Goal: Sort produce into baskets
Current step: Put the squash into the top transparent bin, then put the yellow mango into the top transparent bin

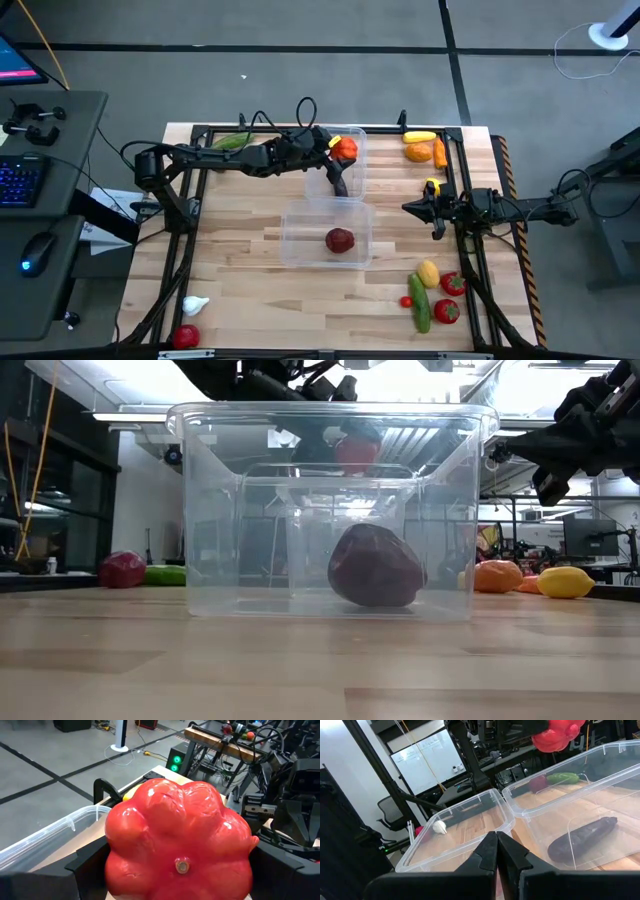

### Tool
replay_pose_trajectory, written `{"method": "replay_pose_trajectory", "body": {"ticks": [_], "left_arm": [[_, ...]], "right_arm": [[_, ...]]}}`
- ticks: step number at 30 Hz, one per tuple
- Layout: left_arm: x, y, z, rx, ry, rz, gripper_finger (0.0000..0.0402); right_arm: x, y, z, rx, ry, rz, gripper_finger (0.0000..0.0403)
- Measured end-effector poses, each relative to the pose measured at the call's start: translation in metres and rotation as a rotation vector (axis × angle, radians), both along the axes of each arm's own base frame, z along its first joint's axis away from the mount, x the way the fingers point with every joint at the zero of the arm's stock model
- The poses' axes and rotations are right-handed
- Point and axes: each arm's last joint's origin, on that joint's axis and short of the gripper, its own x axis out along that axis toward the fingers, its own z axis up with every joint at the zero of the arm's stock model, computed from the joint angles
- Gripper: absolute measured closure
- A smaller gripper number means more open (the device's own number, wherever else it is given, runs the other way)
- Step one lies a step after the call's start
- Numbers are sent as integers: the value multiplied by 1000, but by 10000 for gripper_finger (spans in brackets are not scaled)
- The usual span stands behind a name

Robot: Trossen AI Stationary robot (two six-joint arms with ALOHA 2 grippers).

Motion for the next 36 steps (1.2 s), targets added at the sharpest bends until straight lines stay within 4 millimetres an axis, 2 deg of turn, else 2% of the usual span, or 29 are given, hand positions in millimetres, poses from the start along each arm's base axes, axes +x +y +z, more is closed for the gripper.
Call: {"method": "replay_pose_trajectory", "body": {"ticks": [14, 22, 28, 36], "left_arm": [[0, 0, 0, 1, -1, 4, 59], [-2, -2, 1, 139, 55, 216, 45], [-2, -1, -1, 44, 20, 227, 15], [-4, 6, -2, 10, 26, 179, 9]], "right_arm": [[0, 0, 0, 0, 0, 0, 402], [0, 0, 0, 0, 0, 0, 402], [0, 0, 0, 0, 0, 0, 402], [0, 0, 0, 0, 0, 0, 402]]}}
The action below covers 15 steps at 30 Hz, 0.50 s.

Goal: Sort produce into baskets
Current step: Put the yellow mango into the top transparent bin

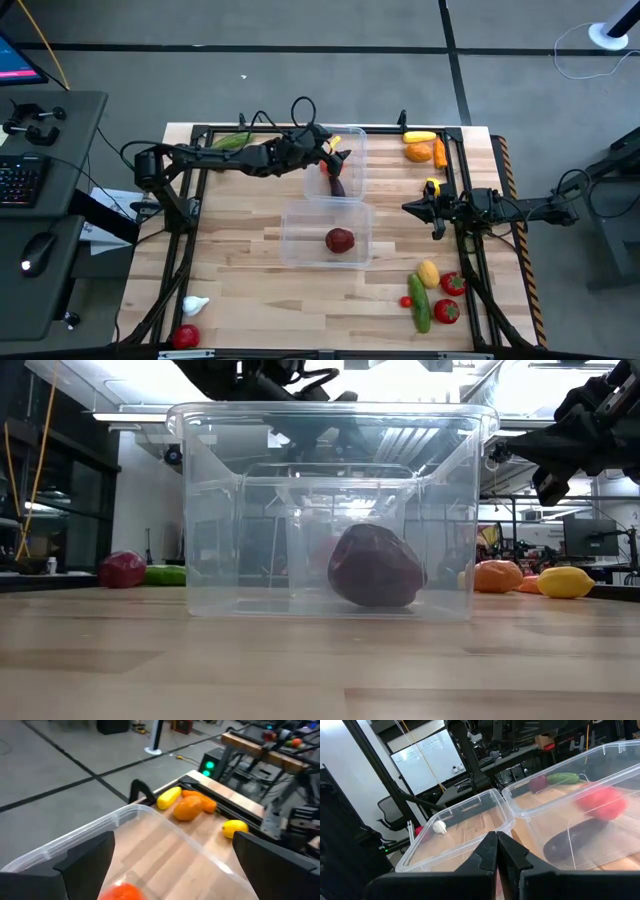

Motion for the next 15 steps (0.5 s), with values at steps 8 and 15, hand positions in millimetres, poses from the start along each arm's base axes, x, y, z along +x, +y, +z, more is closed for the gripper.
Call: {"method": "replay_pose_trajectory", "body": {"ticks": [8, 15], "left_arm": [[3, -5, 2, 37, 2, -131, 9], [-4, -18, -14, -85, 182, -227, 9]], "right_arm": [[0, 0, 0, 0, 0, 0, 402], [0, 0, 0, 0, 0, 0, 402]]}}
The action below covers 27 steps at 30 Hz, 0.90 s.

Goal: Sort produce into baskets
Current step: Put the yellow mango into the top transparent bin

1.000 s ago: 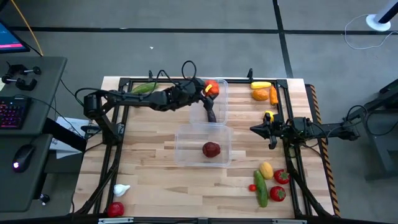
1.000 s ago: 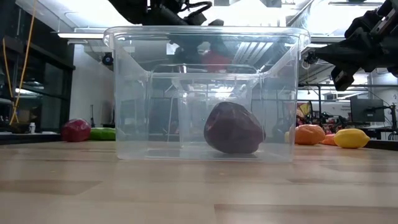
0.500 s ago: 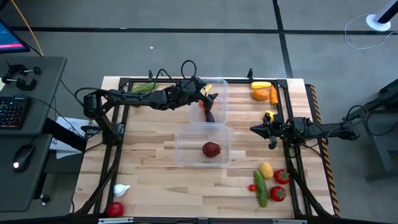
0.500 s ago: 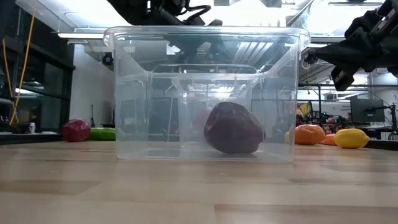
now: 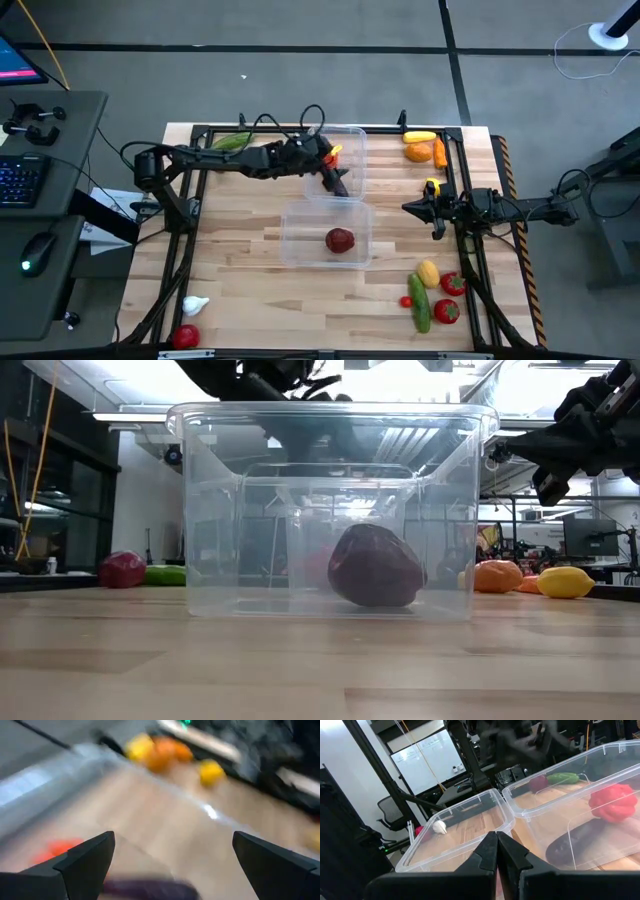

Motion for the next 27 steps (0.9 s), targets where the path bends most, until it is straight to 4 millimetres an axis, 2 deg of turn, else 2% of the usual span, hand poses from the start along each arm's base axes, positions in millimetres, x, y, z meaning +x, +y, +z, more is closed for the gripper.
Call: {"method": "replay_pose_trajectory", "body": {"ticks": [6, 8, 10, 14, 16, 19, 21, 24, 27], "left_arm": [[0, -40, -3, -275, 16, -534, 9], [-1, -55, 5, -313, -16, -635, 9], [-5, -67, 17, -307, -45, -650, 9], [-19, -74, 52, -263, -156, -496, 9], [-31, -69, 77, -233, -267, -393, 9], [-59, -57, 118, -152, -448, -211, 9], [-80, -49, 139, -81, -522, -76, 9], [-109, -41, 161, 32, -585, 104, 9], [-131, -38, 176, 120, -623, 220, 9]], "right_arm": [[0, 0, 0, 0, 0, 0, 402], [0, 0, 0, 0, 0, 0, 402], [0, 0, 0, 0, 0, 0, 402], [0, 0, 0, 0, 1, 0, 402], [0, 0, 0, -1, 0, -10, 402], [0, -4, 4, 18, -45, -120, 402], [-2, -7, 15, 160, -173, -203, 402], [-12, -16, 36, 419, -484, -397, 402], [-22, -22, 50, 520, -685, -482, 402]]}}
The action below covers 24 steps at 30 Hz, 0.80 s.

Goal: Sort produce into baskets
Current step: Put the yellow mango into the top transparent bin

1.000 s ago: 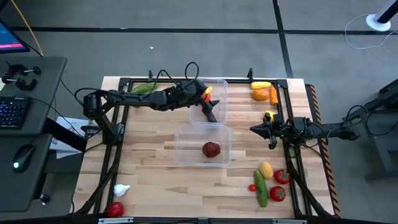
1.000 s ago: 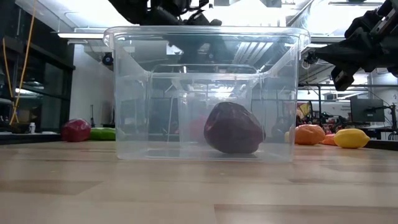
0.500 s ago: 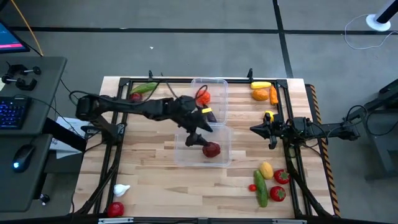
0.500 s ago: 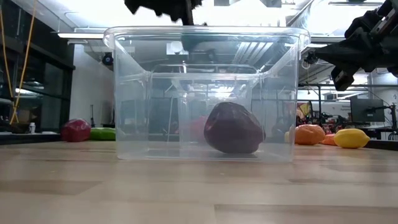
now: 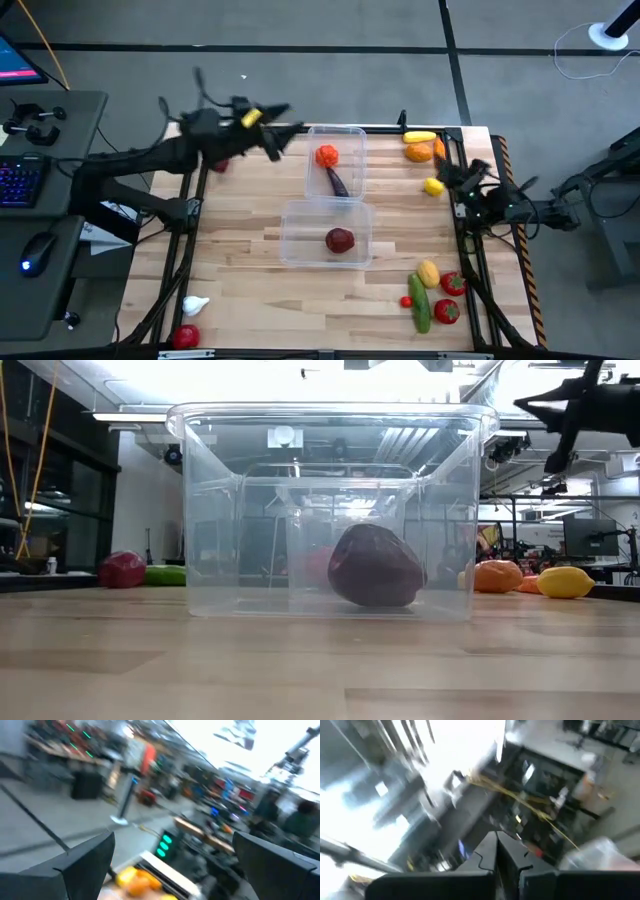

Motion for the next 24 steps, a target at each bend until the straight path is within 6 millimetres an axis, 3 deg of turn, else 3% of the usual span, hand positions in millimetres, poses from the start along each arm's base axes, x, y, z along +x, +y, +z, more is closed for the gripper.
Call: {"method": "replay_pose_trajectory", "body": {"ticks": [2, 6, 15, 19, 24], "left_arm": [[-8, 2, 4, 13, 3, 66, 9], [-13, 8, 1, -6, 34, 140, 9], [-17, 13, -24, -200, 193, 129, 9], [-20, 2, -39, -258, 346, 69, 9], [-15, -15, -50, -226, 466, 68, 9]], "right_arm": [[0, -2, 3, -23, -6, 8, 402], [11, -8, 10, -1, 148, 46, 402], [52, -46, 46, -101, 878, 92, 402], [69, -71, 46, -72, 1153, 154, 402], [84, -102, 35, 4, 1345, 295, 402]]}}
